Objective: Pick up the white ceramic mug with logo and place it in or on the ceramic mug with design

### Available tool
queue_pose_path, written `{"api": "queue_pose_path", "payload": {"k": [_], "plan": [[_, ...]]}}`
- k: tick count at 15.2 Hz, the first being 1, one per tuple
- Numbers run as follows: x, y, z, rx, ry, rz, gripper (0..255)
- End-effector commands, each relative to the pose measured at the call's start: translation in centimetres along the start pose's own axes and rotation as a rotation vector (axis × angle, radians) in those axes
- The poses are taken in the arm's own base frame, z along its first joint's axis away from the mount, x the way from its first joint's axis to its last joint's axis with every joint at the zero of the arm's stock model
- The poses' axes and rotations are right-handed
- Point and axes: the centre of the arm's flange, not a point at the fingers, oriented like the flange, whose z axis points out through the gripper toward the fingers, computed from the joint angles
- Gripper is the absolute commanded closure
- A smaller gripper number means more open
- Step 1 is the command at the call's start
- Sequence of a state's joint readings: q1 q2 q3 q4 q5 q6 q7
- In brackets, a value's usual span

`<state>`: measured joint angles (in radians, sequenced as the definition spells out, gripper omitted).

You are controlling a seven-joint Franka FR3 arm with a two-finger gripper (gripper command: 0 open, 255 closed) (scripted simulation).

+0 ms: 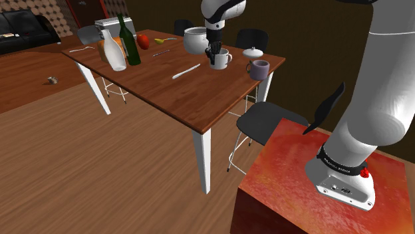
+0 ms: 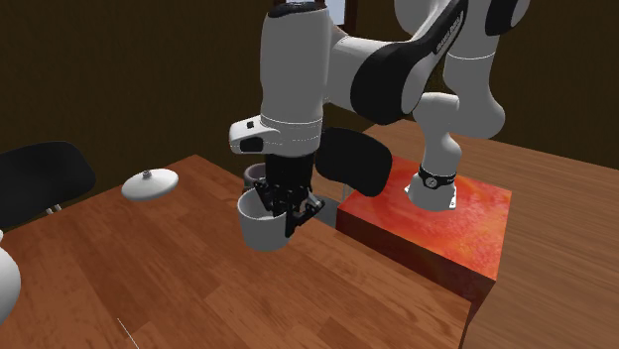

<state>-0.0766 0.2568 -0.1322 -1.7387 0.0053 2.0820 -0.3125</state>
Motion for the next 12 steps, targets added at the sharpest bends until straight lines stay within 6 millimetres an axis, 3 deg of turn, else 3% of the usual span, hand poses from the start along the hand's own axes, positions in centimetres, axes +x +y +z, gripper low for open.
{"api": "queue_pose_path", "payload": {"k": [1, 12], "plan": [[0.1, 0.1, -1.0, 0.0, 0.0, 0.0, 255], [0.5, 0.4, -6.5, 0.0, 0.0, 0.0, 255]]}}
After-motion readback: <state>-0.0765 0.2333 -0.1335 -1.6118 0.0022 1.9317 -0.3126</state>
